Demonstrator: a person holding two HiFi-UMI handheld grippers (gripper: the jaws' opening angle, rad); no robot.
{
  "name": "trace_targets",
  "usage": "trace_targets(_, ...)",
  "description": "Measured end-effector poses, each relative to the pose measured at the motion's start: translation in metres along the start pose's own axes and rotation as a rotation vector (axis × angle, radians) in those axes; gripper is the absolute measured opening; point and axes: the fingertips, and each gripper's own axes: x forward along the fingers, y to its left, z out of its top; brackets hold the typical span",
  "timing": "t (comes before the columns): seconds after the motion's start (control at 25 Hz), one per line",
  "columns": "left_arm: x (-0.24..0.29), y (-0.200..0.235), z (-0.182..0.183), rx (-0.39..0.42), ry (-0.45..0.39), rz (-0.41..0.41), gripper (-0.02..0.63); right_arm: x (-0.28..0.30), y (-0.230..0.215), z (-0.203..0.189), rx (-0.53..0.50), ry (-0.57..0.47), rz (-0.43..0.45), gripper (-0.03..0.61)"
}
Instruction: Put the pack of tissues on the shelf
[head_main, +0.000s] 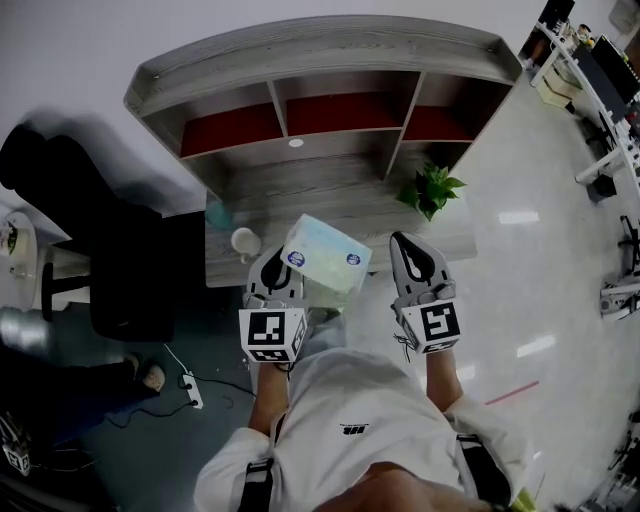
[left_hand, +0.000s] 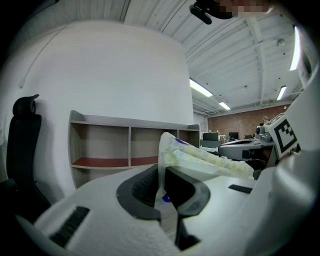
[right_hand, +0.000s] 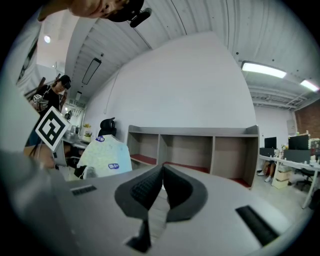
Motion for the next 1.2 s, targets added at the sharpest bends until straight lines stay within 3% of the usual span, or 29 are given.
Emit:
trace_targets(0.32, 0.050, 0.027, 0.003, -0.005, 0.022, -0.025, 0.037, 0.047, -0.019, -0.003, 0.006, 0.050, -0.019, 0.028)
trace_targets(0.48, 0.076, 0.040, 0.004, -0.014, 0.039, -0.033, 0.037, 0.071, -0.029, 0.002, 0.015, 0.006, -0.025, 0.028)
trace_targets(0.72, 0.111, 0.056, 0.002, -0.026, 0.062, -0.046, 0.037, 0.097, -0.046, -0.006, 0.019, 0.083, -0.061, 0.028)
trace_targets(0.84, 0.127, 0.062, -0.001, -0.032, 0.075, -0.057, 0.037, 0.111, -0.051, -0.005, 0.020, 0.043, -0.062, 0.028)
trace_targets(1.2, 0.172, 0.078, -0.009, -0.058, 0.121, -0.064, 0.037, 0.139, -0.070, -0.017, 0.034, 0.074, -0.106, 0.028)
